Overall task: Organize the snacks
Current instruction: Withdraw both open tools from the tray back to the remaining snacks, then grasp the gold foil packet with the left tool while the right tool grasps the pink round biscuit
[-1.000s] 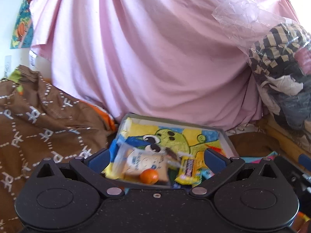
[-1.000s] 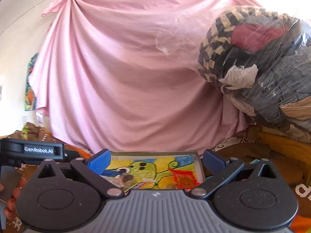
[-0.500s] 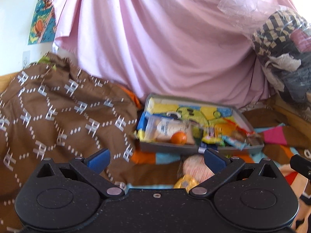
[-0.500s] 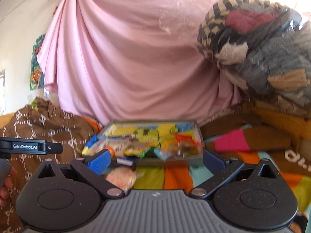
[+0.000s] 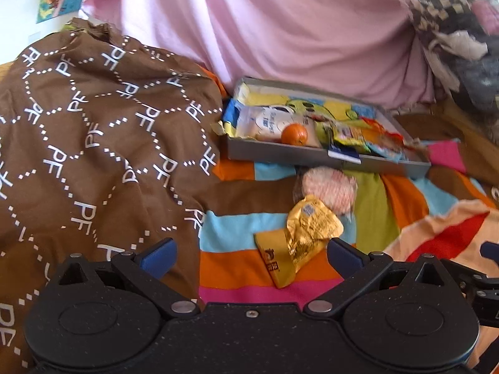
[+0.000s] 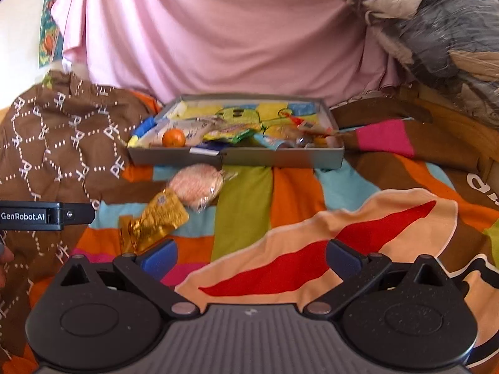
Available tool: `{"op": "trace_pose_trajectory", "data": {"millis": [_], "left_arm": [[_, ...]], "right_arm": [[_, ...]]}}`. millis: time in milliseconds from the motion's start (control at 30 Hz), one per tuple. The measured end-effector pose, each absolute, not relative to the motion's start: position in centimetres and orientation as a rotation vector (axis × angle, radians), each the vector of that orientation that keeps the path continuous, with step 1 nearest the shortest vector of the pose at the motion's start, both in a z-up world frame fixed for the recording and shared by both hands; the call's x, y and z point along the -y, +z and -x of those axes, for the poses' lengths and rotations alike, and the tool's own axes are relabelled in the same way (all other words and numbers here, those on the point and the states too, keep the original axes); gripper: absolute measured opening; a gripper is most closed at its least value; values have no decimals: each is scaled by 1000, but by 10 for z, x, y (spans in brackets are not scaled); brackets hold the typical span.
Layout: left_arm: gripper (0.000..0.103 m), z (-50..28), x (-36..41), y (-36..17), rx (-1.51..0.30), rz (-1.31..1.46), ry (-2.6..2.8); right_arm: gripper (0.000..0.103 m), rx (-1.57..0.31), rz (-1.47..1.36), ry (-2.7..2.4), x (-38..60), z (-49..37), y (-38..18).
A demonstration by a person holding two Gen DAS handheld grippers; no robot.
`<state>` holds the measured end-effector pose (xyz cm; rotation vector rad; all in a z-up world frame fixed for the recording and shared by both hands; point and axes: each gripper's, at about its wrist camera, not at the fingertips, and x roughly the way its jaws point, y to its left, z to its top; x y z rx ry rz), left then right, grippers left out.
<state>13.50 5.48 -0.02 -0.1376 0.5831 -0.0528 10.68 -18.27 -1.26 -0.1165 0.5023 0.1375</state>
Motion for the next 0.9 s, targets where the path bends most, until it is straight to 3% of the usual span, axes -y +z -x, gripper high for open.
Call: {"op": "trace_pose_trajectory", "data": {"millis": [500,900], "left_arm": [[102,-158,-59,-22,-659,167,-53],[102,-175,-50,-29,-618,79,-92]], "right_arm": [[103,-596,113,139,173,-130,-25],[103,-597,160,168,170,-157,-17]]}}
